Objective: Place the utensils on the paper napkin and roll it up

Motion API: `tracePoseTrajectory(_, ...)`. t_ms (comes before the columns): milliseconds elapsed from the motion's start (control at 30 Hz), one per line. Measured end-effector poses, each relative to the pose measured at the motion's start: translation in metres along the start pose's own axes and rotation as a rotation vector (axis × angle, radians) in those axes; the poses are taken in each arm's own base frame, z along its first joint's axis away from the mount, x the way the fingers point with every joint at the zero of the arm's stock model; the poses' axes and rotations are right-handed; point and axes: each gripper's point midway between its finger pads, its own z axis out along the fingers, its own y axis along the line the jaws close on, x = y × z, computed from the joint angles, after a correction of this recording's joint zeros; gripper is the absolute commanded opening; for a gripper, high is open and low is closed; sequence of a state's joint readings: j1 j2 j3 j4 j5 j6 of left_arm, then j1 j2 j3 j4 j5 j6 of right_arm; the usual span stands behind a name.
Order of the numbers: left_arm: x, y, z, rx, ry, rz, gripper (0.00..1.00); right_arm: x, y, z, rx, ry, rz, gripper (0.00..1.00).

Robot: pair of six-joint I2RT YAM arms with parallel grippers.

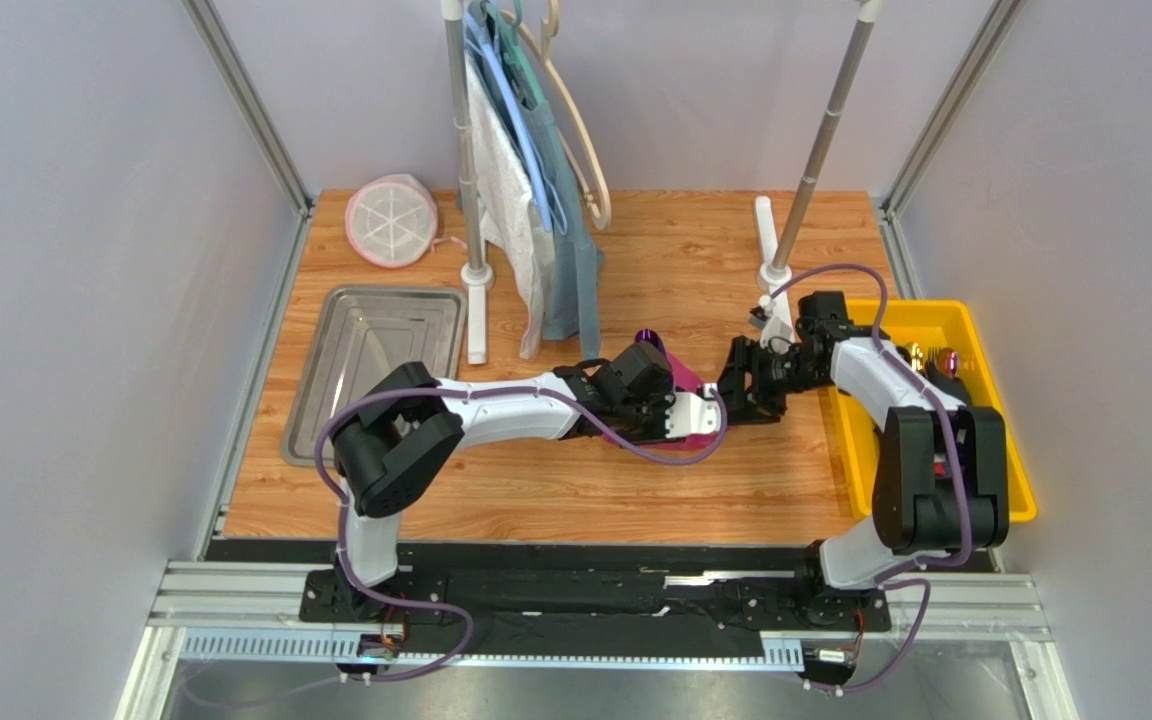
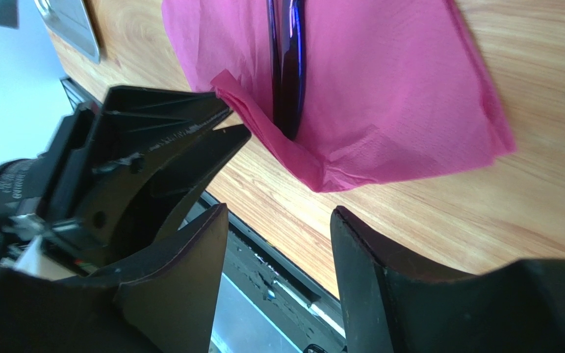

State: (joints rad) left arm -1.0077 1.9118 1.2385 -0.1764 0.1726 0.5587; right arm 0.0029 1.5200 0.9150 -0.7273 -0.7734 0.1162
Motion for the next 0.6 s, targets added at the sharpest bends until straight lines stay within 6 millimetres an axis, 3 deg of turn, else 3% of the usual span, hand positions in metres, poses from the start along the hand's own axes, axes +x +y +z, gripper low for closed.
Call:
tracePoseTrajectory(67,0.0,0.003,0.0,-0.005,-0.002,-0.008,0.37,0.003,0.004,0.006,-0.007,0.02,-0.013,0.47)
tracePoseTrajectory(133,0.002,0.004,-0.001,-0.007,0.0,-0.016,0.35,0.005,0.007,0.011,-0.016,0.033,-0.025,0.43)
tracePoseTrajectory(333,0.01,0.005,0.003,-0.005,0.015,-0.039,0.32,0.009,0.013,0.027,-0.03,0.07,-0.049,0.52)
tracePoseTrajectory(600,0.022,0.007,0.013,0.0,0.043,-0.066,0.28,0.013,-0.001,0.042,-0.002,0.11,-0.029,0.45)
